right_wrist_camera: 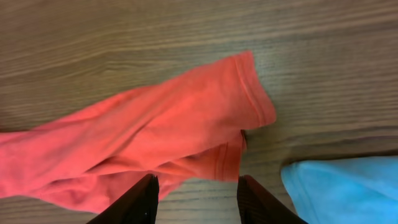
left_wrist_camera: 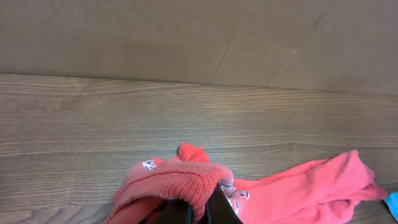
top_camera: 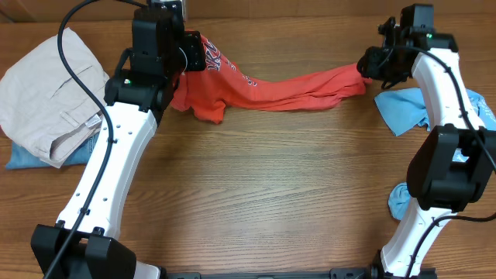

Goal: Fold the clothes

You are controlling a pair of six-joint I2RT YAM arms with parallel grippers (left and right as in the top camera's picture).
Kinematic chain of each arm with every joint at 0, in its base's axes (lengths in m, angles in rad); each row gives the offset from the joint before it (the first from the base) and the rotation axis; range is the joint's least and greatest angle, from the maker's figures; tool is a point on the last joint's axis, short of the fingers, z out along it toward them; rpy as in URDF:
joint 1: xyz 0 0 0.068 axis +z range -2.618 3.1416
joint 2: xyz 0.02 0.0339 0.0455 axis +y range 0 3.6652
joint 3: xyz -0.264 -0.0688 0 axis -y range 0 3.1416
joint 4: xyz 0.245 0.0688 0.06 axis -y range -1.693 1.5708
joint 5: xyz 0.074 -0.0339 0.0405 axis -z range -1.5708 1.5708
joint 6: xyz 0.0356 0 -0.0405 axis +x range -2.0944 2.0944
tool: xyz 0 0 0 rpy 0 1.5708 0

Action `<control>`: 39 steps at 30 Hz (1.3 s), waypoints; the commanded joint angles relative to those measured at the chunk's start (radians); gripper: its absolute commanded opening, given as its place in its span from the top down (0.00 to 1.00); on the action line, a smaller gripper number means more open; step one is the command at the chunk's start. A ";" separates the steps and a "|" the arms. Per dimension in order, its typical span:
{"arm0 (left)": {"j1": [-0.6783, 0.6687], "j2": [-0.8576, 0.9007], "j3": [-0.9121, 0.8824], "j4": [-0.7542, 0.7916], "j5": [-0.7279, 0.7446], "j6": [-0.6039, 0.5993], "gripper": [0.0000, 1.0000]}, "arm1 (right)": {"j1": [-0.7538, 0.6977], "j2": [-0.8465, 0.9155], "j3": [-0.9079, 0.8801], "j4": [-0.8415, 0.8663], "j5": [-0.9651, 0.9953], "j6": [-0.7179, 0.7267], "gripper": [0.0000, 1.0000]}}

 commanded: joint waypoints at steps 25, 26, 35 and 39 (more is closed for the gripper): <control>0.005 0.002 0.000 -0.026 -0.018 0.020 0.95 | -0.003 0.154 -0.122 0.271 0.022 0.607 0.55; 0.005 0.002 0.000 -0.027 -0.018 0.020 0.95 | -0.003 0.155 -0.122 0.283 0.022 0.614 0.55; 0.005 0.002 0.000 -0.046 -0.018 0.020 0.95 | -0.004 0.157 -0.122 0.372 0.079 0.650 0.49; 0.005 0.002 0.000 -0.049 -0.018 0.020 0.95 | -0.024 0.157 -0.122 0.362 0.116 0.652 0.49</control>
